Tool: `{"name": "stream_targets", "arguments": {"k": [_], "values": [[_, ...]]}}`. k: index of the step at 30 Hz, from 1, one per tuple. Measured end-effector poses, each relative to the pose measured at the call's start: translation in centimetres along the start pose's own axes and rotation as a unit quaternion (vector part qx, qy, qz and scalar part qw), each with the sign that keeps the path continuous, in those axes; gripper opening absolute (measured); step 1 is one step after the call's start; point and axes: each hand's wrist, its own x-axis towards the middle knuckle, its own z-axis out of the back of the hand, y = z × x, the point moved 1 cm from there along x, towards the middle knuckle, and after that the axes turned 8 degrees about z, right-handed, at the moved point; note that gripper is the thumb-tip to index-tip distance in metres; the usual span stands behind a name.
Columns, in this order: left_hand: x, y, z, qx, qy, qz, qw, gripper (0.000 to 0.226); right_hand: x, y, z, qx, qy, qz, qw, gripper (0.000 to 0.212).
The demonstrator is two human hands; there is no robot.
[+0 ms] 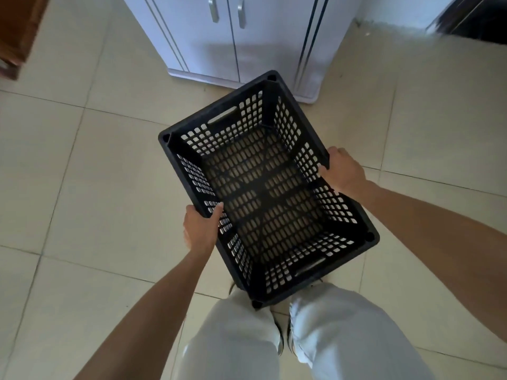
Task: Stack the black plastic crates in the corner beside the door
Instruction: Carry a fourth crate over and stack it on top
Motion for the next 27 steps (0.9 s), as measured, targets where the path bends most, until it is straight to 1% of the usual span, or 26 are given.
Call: {"name": "stream_targets", "arguments": {"k": [4,7,9,16,20,23,27], "values": [[-1.1,-1.1,1.5,0.031,0.023,-0.015,0.999,0.069,-0.2,0.1,2.5,-0.033,0.049,-0.013,0.998,0.031],[-2.4,-2.2,3.5,0.045,0.038,-0.031,0.998,0.069,-1.8,0.5,4.5,-0.018,0.056,-0.03,0.998,0.033],[-3.7,-3.2,5.2,0.061,0.052,-0.038,0.996,0.068,-3.7,1.0,6.6,-0.014,0.078,-0.044,0.996,0.036],[-10.3,-7.2,12.4,0.122,0.075,-0.09,0.986,0.05,-12.0,2.5,16.2,-0.017,0.136,-0.091,0.986,0.039],[-14.3,-9.0,16.1,0.13,0.085,-0.11,0.982,0.037,-17.3,2.7,21.7,0.031,0.194,-0.124,0.973,0.033],[-17.7,-10.7,18.0,0.152,0.104,-0.15,0.971,0.034,-21.5,2.4,25.1,0.061,0.196,-0.149,0.967,0.03],[-22.7,-13.6,20.5,0.173,0.141,-0.208,0.952,0.03,-28.2,2.2,29.5,0.043,0.16,-0.19,0.968,0.04]]}}
